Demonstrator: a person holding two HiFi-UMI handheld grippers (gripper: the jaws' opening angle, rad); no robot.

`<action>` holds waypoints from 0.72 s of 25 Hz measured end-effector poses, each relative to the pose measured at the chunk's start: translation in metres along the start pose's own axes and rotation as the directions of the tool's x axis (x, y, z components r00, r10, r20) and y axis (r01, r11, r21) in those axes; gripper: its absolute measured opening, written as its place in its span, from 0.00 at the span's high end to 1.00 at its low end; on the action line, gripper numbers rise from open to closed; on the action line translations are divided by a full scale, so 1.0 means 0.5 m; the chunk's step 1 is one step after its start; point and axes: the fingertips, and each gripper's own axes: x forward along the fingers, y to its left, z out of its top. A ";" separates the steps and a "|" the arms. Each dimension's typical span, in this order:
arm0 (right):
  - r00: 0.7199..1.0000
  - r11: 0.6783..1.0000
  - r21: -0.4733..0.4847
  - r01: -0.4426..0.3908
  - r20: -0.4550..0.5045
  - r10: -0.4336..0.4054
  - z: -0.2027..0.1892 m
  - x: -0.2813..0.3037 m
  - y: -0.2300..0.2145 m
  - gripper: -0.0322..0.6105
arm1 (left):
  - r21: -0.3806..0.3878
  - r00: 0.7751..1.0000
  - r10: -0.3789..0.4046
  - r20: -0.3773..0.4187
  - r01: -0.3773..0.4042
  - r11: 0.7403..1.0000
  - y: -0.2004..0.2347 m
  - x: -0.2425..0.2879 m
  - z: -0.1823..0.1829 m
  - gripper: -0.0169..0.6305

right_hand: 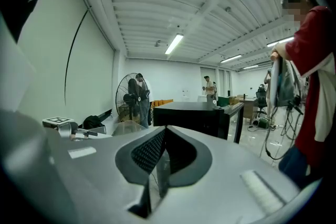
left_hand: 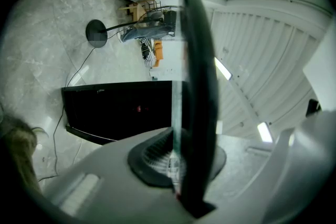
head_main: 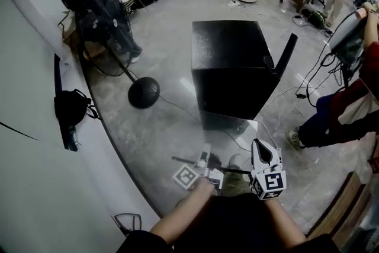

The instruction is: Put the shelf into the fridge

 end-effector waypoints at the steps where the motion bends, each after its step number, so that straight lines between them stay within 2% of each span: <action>1: 1.000 1.000 0.000 0.000 -0.001 0.000 0.001 0.013 -0.015 0.95 | -0.004 1.000 -0.008 0.005 0.008 1.000 0.002 0.019 -0.003 0.95; 8: 1.000 1.000 0.015 -0.008 -0.021 0.008 0.001 0.124 -0.137 0.95 | 0.000 0.999 -0.019 0.032 0.019 1.000 0.050 0.173 -0.020 0.95; 14: 0.996 0.996 0.024 -0.085 0.012 0.085 0.021 0.214 -0.213 0.95 | -0.003 0.999 0.001 0.053 -0.001 1.000 0.104 0.289 -0.032 0.95; 18: 0.991 0.991 0.033 -0.132 0.022 0.131 0.019 0.270 -0.261 0.95 | -0.044 0.997 0.021 0.071 -0.018 0.999 0.129 0.356 -0.050 0.95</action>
